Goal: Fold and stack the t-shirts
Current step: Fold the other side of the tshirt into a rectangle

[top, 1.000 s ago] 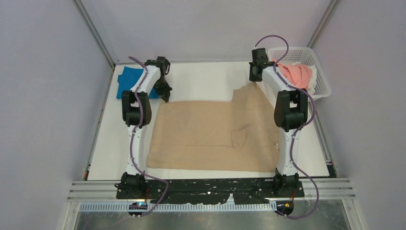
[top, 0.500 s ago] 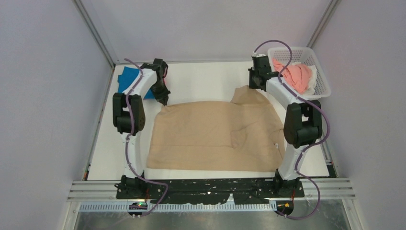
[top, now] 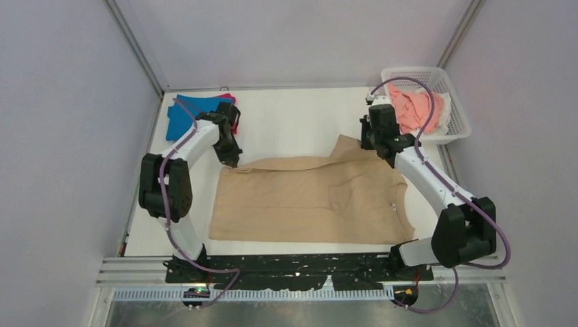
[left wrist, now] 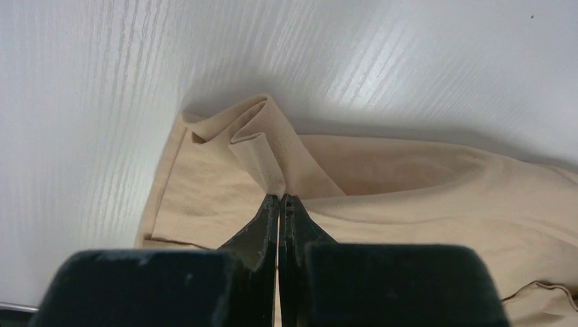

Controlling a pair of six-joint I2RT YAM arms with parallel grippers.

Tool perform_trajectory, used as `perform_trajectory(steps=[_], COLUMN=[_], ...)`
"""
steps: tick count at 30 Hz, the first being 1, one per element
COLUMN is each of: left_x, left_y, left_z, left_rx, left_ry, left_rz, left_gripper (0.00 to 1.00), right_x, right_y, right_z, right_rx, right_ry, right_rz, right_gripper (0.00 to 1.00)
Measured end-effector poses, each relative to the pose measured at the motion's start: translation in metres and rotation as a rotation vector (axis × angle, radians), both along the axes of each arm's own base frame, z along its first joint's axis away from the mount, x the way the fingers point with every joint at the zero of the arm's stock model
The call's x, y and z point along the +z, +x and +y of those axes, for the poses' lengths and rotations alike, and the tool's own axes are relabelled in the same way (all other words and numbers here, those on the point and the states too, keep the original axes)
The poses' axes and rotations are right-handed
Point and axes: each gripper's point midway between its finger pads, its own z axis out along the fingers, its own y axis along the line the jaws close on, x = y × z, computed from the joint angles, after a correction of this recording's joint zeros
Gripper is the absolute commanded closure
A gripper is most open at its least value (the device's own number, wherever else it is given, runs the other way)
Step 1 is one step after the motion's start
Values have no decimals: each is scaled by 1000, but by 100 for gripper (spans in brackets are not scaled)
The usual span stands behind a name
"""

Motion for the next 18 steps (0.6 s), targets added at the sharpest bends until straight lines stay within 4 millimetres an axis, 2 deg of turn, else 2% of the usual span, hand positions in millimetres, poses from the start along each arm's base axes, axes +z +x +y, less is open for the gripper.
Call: perform_trajectory(steps=[8, 15, 18], left_x=[1, 19, 21], left_y=[-18, -32, -40], left_z=[5, 10, 9], left_rx=[-1, -4, -13], left_ry=[26, 34, 32], left_rz=[-12, -72, -85], left_gripper=[100, 100, 100], right_x=[15, 29, 34], right_y=[-34, -56, -64], right_z=[-9, -14, -17], right_rx=[-11, -9, -10], right_ry=[9, 16, 19], right_rz=[-35, -68, -83], right_gripper=[94, 94, 94])
